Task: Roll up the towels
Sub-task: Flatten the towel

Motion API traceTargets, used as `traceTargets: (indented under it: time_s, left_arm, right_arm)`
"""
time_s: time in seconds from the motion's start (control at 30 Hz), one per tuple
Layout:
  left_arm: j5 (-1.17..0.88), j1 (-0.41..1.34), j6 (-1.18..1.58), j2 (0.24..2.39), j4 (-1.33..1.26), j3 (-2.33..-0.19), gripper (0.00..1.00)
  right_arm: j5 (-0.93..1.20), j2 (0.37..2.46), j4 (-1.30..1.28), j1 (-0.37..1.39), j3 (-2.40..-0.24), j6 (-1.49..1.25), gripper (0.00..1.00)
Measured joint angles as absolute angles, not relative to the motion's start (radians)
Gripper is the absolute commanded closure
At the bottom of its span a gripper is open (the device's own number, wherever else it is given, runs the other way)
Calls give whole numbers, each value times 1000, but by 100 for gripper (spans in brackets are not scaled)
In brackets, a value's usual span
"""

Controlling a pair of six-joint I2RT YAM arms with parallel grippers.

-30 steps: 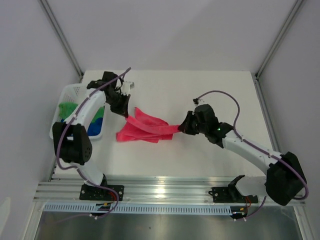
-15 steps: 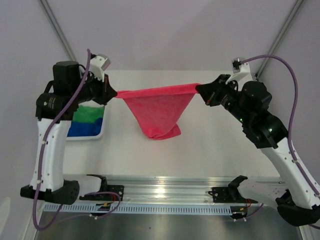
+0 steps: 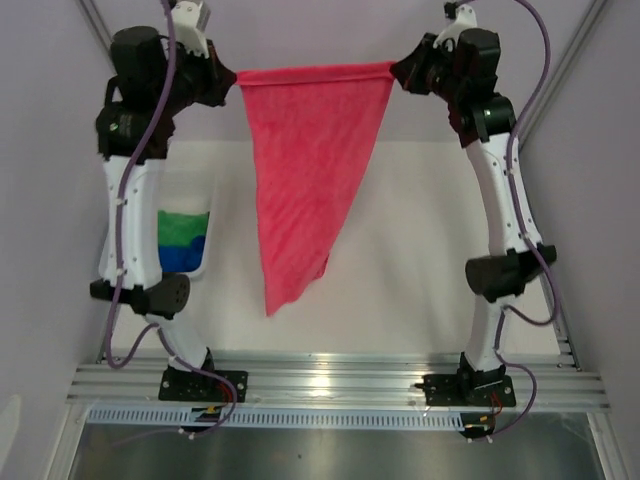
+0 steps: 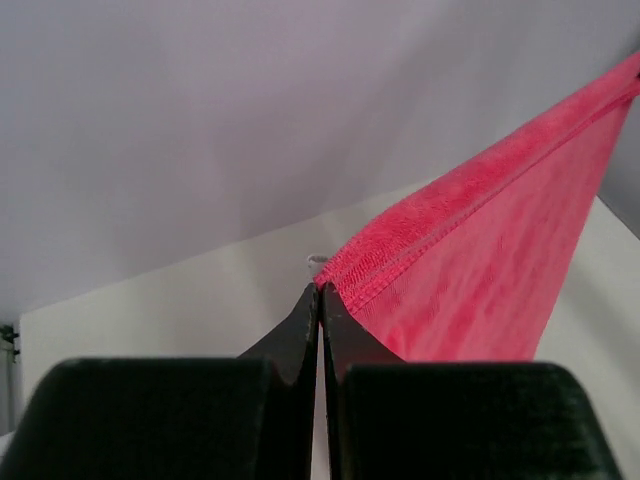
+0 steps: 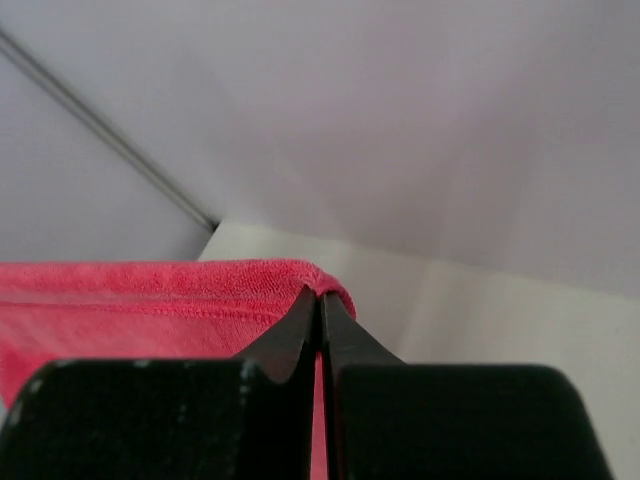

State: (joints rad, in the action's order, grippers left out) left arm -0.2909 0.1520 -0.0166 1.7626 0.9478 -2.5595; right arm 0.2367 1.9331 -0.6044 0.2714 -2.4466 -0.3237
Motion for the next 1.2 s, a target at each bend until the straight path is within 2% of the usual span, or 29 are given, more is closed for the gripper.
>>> traceTargets:
  time_s: [0.07, 0.2, 0.43, 0.6, 0.67, 0.7, 0.8, 0.9, 0.97, 1.03, 1.2]
  left_arm:
    - [-249, 154, 23, 1842, 887, -2562, 99]
    - [-152, 168, 62, 2038, 792, -2691, 99]
    - [-63, 149, 27, 2060, 658, -2707, 99]
    - [-88, 160, 18, 2017, 596, -2627, 99]
    - [-123, 176, 2, 1992, 595, -2563, 85]
    - [-152, 186, -9, 1977, 598, -2523, 70]
    - [-233, 212, -37, 1939, 624, -2436, 36]
    - [-286, 224, -64, 1877, 668, -2354, 26]
    - [-302, 219, -81, 1816, 686, -2305, 24]
    - [-313, 212, -96, 1752, 698, -2262, 23]
    - [-358, 202, -163, 1574, 712, -2153, 21]
  right_arm:
    - [276, 2090, -519, 216, -2600, -369, 100]
    - [283, 2206, -318, 130, -2626, -498, 100]
    - [208, 2223, -92, 46, -2648, -496, 100]
    - [208, 2180, -89, 67, -2599, -463, 100]
    - [211, 2121, -105, 94, -2498, -431, 100]
    - [224, 2094, -117, 113, -2450, -416, 100]
    - [309, 2075, -171, 172, -2439, -400, 100]
    - [458, 2070, -272, 224, -2487, -387, 100]
    - [532, 2032, -350, 264, -2469, -341, 100]
    - [578, 1893, -383, 315, -2273, -283, 100]
    - [645, 1316, -350, 467, -1424, -269, 100]
